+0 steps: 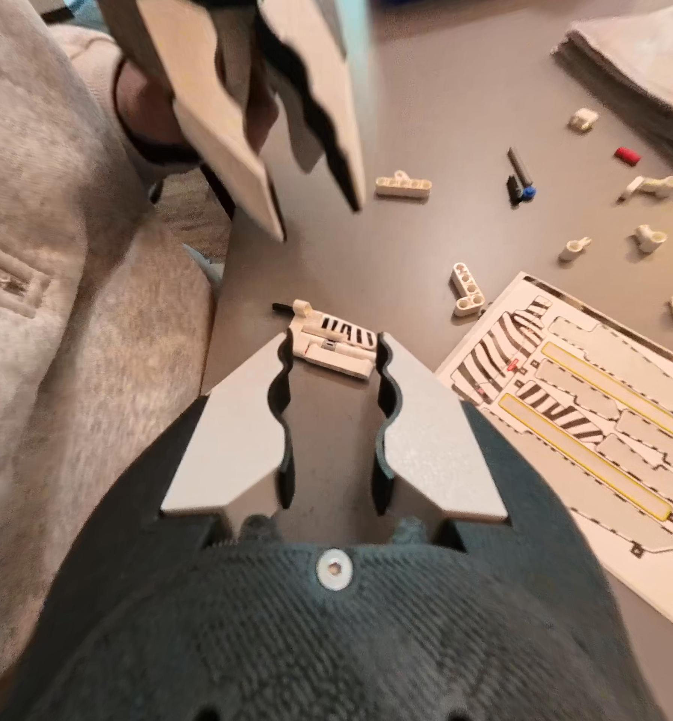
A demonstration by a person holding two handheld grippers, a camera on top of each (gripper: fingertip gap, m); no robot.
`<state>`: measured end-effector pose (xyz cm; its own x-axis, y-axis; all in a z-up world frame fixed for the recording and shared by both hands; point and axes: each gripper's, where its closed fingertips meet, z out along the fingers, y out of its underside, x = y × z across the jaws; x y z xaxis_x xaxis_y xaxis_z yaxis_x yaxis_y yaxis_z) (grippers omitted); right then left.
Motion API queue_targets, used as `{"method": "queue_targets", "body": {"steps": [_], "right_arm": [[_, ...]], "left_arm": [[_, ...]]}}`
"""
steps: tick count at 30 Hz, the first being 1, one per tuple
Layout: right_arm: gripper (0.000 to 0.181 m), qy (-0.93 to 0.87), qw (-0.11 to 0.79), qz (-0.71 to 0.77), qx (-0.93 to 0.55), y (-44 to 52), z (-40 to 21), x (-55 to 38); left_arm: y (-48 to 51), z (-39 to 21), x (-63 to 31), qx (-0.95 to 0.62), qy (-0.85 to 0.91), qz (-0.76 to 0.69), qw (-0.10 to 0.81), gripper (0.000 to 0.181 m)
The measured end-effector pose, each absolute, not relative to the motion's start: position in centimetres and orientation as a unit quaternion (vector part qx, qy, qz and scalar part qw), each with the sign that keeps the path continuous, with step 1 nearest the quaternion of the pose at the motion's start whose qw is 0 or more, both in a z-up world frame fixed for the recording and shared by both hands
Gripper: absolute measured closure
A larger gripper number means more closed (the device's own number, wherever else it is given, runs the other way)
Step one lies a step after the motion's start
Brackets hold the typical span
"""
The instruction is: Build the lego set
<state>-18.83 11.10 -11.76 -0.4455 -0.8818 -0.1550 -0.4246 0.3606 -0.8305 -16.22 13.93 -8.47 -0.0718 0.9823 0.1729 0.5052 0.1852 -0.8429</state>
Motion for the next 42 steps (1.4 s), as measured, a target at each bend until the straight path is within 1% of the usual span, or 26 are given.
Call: {"method": "queue_targets", "body": {"steps": [2, 4, 7, 10, 13, 14, 17, 19, 21, 24, 25, 28, 30, 34, 39, 42], "right_arm": [[0.140, 0.758, 0.313, -0.374, -0.433, 10.9, -11.5, -18.5], [0.135, 0.758, 0.315, -0.359, -0.444, 10.9, -11.9, -18.0], [0.137, 0.766, 0.283, -0.346, -0.463, 10.8, -13.0, -17.6], [0.145, 0.760, 0.225, -0.374, -0.481, 10.5, -13.3, -17.6], [0.167, 0.749, 0.188, -0.399, -0.494, 10.5, -13.3, -17.6], [0.172, 0.746, 0.181, -0.402, -0.499, 10.6, -13.3, -17.5], [0.172, 0.743, 0.170, -0.410, -0.501, 10.6, -13.2, -17.4], [0.168, 0.745, 0.180, -0.405, -0.499, 10.8, -13.2, -17.3], [0.161, 0.752, 0.202, -0.391, -0.490, 11.0, -13.2, -17.2], [0.145, 0.769, 0.236, -0.369, -0.466, 10.9, -13.3, -16.9], [0.144, 0.773, 0.246, -0.363, -0.459, 10.9, -13.3, -16.8], [0.144, 0.777, 0.260, -0.344, -0.458, 11.3, -13.5, -16.7], [0.151, 0.773, 0.277, -0.332, -0.464, 12.0, -13.5, -16.5], [0.157, 0.771, 0.304, -0.307, -0.468, 13.3, -13.6, -16.3], [0.162, 0.777, 0.328, -0.284, -0.455, 14.4, -13.8, -16.6], [0.163, 0.782, 0.338, -0.275, -0.445, 15.0, -13.8, -16.7]], "left_arm": [[15.1, -9.4, -16.2, -0.564, -0.675, 0.306, 0.365, 0.148], [15.4, -10.2, -16.4, -0.555, -0.690, 0.302, 0.352, 0.147], [15.4, -11.3, -16.7, -0.534, -0.715, 0.281, 0.354, 0.144], [15.7, -12.0, -16.7, -0.517, -0.731, 0.256, 0.365, 0.147], [15.4, -12.9, -16.5, -0.504, -0.748, 0.240, 0.359, 0.155], [15.4, -12.8, -16.6, -0.500, -0.749, 0.240, 0.363, 0.157], [15.0, -12.8, -16.9, -0.488, -0.755, 0.241, 0.366, 0.159], [15.1, -12.7, -17.1, -0.484, -0.755, 0.240, 0.372, 0.163], [15.0, -13.0, -17.3, -0.483, -0.759, 0.237, 0.366, 0.174], [15.2, -13.0, -17.4, -0.490, -0.758, 0.225, 0.367, 0.175], [15.4, -13.0, -17.4, -0.498, -0.754, 0.222, 0.366, 0.176], [15.9, -13.0, -17.3, -0.540, -0.728, 0.228, 0.356, 0.176], [16.2, -12.9, -17.3, -0.563, -0.710, 0.231, 0.354, 0.176], [16.8, -13.0, -17.2, -0.611, -0.673, 0.231, 0.347, 0.177], [16.7, -13.0, -17.2, -0.599, -0.681, 0.220, 0.360, 0.179], [17.0, -12.9, -17.1, -0.596, -0.679, 0.218, 0.369, 0.177]]}}
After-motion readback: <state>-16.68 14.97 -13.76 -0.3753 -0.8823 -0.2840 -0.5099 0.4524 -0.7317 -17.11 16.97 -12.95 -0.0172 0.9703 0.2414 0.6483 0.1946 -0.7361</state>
